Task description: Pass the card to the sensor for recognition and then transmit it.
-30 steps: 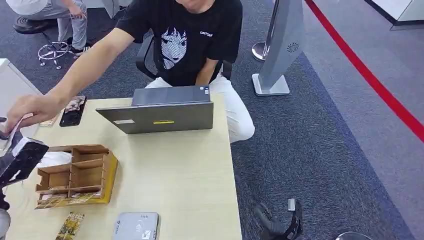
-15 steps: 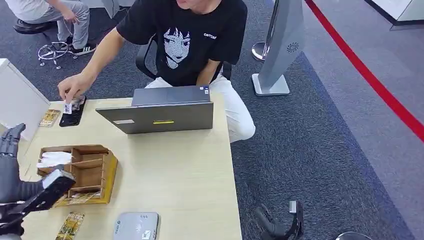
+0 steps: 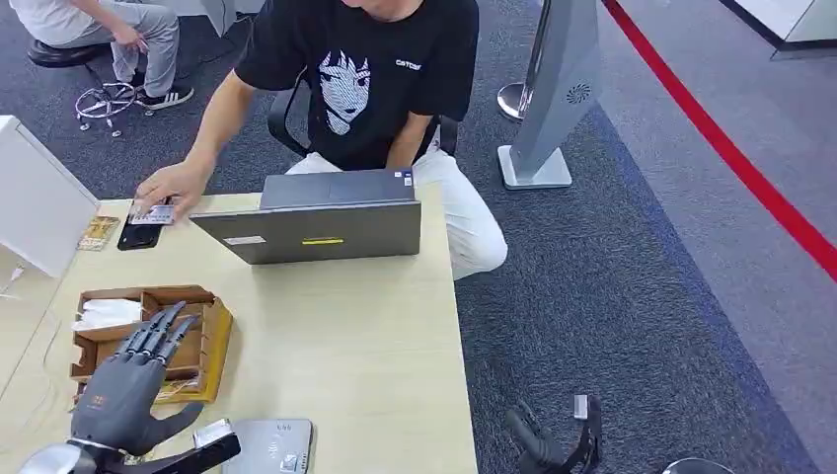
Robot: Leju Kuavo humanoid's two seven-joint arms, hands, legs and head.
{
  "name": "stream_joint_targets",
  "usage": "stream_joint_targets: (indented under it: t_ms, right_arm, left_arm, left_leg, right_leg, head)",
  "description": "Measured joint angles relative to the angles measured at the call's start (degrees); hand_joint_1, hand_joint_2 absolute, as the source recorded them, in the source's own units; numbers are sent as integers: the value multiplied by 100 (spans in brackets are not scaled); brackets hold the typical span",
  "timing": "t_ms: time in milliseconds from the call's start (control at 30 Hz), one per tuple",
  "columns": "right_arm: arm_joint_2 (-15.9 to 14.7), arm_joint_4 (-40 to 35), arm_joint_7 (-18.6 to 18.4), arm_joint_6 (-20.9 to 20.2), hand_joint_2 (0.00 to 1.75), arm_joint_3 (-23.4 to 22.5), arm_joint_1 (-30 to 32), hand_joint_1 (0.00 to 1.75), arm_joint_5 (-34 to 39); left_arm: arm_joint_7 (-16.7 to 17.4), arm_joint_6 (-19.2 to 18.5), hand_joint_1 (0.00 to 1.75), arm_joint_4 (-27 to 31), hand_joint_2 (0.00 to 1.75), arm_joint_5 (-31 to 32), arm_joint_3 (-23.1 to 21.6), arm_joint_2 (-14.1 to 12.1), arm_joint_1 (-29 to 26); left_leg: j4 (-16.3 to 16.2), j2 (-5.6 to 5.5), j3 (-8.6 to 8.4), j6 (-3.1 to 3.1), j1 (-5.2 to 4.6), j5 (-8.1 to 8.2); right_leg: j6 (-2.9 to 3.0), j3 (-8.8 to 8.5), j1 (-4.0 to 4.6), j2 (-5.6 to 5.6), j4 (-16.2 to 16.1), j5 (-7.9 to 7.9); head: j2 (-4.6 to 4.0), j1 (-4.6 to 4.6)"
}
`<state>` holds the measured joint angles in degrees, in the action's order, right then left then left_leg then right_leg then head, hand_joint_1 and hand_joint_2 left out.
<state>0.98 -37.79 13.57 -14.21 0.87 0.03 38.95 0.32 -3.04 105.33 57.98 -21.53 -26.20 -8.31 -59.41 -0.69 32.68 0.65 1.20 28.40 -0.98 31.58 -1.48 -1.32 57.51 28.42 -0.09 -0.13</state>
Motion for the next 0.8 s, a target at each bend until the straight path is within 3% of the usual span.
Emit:
stream_joint_targets:
  t_ms: [133,400,800]
  right_arm:
    - [0,-26,-59,2,175,0,-14,0,-22]
    - [0,-31,-66,42,175,0,-47,0,-37]
    - [0,-48,-127,120,175,0,-67,0,-120]
  left_arm:
    - [316,11,0,-15,175,189,-142,-171,-12]
    - [846,244,0,-245,175,599,-201,-193,-43]
    - [875,422,0,-739,175,643,-186,-180,-60]
  left_leg:
    - [0,0,2,0,-1,0]
    - [0,0,2,0,-1,0]
    - [0,-1,2,0,-1,0]
  right_leg:
    - [0,0,-1,0,0,0]
    - [-1,0,-1,1,0,0]
    - [0,0,-1,1,0,0]
  head:
    - [0,0]
    - [0,0]
    - [0,0]
